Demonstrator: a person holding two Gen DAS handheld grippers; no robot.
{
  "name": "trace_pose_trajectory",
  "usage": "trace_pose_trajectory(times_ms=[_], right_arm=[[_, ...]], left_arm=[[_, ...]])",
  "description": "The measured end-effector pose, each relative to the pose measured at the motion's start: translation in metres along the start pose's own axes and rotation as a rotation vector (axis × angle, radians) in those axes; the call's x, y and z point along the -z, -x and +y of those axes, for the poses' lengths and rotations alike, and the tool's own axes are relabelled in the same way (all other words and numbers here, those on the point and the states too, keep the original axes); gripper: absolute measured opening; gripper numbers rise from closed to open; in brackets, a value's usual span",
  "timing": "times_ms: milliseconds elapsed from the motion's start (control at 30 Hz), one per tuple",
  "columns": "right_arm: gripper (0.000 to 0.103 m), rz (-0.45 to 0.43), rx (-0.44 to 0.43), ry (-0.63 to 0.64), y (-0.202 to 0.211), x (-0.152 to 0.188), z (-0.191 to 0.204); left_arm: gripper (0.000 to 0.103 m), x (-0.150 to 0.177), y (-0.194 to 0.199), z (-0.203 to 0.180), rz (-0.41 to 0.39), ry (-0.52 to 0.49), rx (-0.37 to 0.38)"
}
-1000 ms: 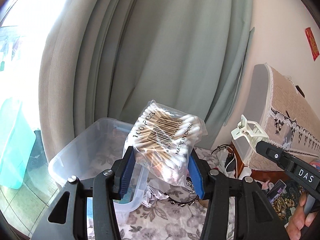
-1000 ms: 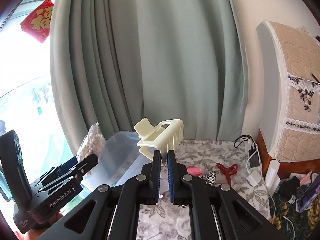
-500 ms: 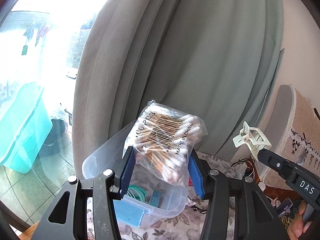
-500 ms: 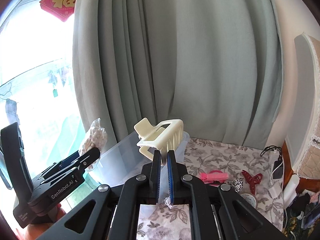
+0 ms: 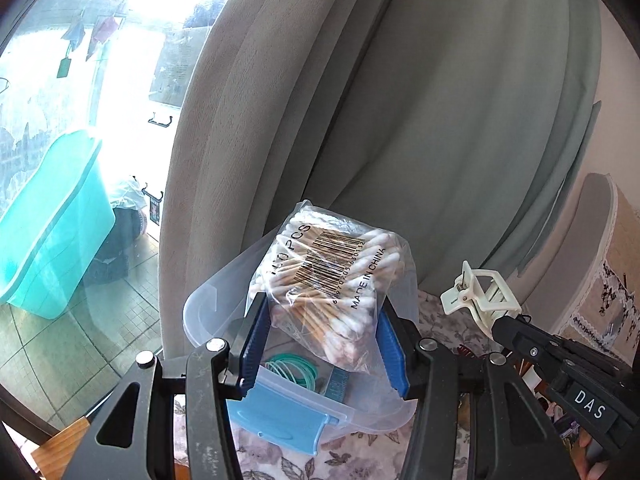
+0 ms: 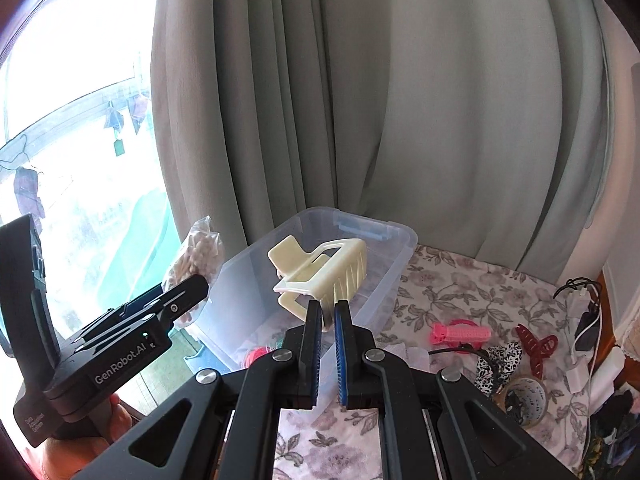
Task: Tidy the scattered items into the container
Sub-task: 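Carry the swab bag and white claw clip over the clear box and release both, then move the open right tool toward the crumpled white tissue beside the box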
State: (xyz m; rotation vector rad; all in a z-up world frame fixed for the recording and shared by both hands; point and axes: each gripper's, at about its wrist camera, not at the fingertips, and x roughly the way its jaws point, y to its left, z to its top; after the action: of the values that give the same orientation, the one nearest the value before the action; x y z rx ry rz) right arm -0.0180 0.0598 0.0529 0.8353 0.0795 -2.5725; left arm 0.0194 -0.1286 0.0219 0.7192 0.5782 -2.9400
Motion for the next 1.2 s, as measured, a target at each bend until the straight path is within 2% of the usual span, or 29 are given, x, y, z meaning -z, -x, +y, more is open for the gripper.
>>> trace_pose_trajectory(times_ms=[433,800,900,1000,1200], right_arm=[[0.007,0.081,-0.021,0.014,-0.037,0.008,0.006],[0.009,0.121,-0.046,0.016,-0.051,0.01,0.007],[0.009,0.127,-0.05,0.027,-0.052,0.011,0.009],[0.009,0.132,-0.046,0.035,-0.053,0.012,0.011],[0.009,0.139,-0.042,0.025,-0.052,0.012,0.008]], left_arm=[[0.053,0.004,-0.024,0.013,0.047,0.012,0.0],[0.053,0.011,-0.025,0.02,0.071,0.02,-0.01],[0.055,0.011,-0.022,0.017,0.077,0.026,-0.011],[0.062,0.01,-0.021,0.018,0.079,0.03,-0.011],[0.063,0.009,-0.019,0.018,0.085,0.032,-0.013]])
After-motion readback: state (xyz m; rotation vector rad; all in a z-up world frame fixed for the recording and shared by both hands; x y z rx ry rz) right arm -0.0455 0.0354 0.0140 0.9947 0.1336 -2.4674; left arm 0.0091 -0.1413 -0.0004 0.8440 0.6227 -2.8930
